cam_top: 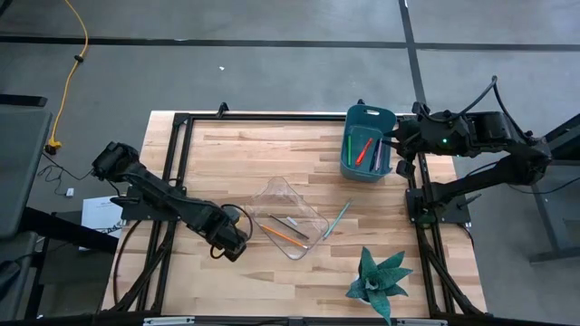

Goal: Sort pens & pencils
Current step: Put the yellow pencil into the transparent bin

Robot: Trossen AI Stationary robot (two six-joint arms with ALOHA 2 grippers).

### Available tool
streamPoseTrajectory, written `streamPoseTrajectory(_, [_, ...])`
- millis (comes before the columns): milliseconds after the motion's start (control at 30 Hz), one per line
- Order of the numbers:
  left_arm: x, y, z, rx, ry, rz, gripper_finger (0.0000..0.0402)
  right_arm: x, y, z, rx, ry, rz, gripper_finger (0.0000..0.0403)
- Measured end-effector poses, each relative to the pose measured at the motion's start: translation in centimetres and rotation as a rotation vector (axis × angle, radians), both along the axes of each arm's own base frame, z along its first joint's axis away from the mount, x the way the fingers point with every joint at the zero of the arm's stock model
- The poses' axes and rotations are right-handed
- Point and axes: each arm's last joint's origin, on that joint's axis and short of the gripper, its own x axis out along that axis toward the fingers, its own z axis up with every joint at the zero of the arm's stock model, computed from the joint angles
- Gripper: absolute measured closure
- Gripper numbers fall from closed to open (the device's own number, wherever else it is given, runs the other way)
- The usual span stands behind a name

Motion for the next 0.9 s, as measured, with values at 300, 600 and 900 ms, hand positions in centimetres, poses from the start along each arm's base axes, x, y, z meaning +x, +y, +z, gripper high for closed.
streamPoseTrajectory(300, [0.6,-1.6,3.3,0.026,-0.084,-0.068,0.0385,0.0,0.0,0.0,-0.010,0.005,0.008,0.0327])
streamPoseTrajectory(600, [2.8,0.0,5.8,0.174,-0.286,0.028,0.0391,0.1,0.0,0.2,-0.013,-0.015,0.011,0.0327])
streamPoseTrajectory(900, [6.3,4.1,6.2,0.176,-0.465,0.064,0.0386,0.1,0.0,0.2,-0.016,-0.014,0.014,0.0327])
